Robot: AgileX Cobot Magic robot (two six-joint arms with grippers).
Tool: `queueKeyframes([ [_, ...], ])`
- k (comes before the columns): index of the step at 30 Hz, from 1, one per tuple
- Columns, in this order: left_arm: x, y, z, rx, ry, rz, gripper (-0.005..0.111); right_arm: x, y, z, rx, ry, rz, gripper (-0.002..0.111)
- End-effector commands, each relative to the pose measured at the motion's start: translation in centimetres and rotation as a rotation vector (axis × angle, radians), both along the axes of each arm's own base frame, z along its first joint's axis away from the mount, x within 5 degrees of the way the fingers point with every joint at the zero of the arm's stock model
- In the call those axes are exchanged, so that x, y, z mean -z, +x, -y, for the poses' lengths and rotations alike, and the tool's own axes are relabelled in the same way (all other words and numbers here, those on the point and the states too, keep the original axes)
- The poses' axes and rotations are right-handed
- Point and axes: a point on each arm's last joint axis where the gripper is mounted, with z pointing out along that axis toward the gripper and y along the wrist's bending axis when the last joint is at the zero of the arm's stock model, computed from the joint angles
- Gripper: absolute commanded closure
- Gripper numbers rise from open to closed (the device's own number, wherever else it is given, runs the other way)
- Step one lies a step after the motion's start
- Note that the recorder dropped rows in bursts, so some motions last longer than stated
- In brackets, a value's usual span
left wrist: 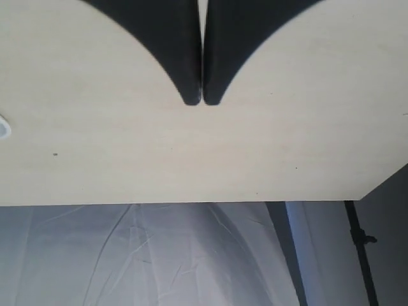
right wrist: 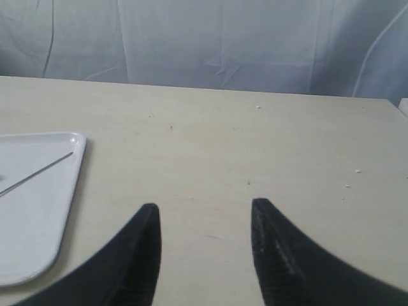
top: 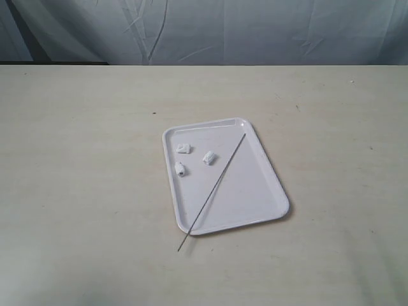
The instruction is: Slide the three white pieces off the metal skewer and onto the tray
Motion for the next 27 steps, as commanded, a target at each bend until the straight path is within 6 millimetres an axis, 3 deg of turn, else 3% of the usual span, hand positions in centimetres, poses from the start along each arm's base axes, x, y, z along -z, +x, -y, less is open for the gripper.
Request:
queueKeyframes([
  [1, 0.04, -0.01, -0.03, -0.016, -0.050, 0.007, 0.107, 0.07, -0.03, 0.06, 0.010, -0.001, 0.005, 0.065],
  [20, 0.07, -0.01, 0.06, -0.011, -0.090, 0.007, 0.107, -0.04, -0.01, 0.10, 0.011, -0.017, 0.018, 0.066],
  [22, 0.03, -0.01, 0.05, -0.011, -0.087, 0.010, 0.107, -0.04, -0.01, 0.10, 0.011, -0.017, 0.018, 0.073],
  [23, 0.03, -0.01, 0.04, -0.011, -0.081, 0.010, 0.107, -0.02, -0.01, 0.10, 0.011, -0.015, 0.016, 0.091],
  [25, 0.03, -0.01, 0.04, -0.011, -0.081, 0.010, 0.107, -0.01, -0.01, 0.09, 0.011, -0.014, 0.014, 0.108],
  [27, 0.03, -0.01, 0.04, -0.011, -0.081, 0.010, 0.107, 0.01, -0.02, 0.14, 0.012, -0.029, 0.013, 0.108],
])
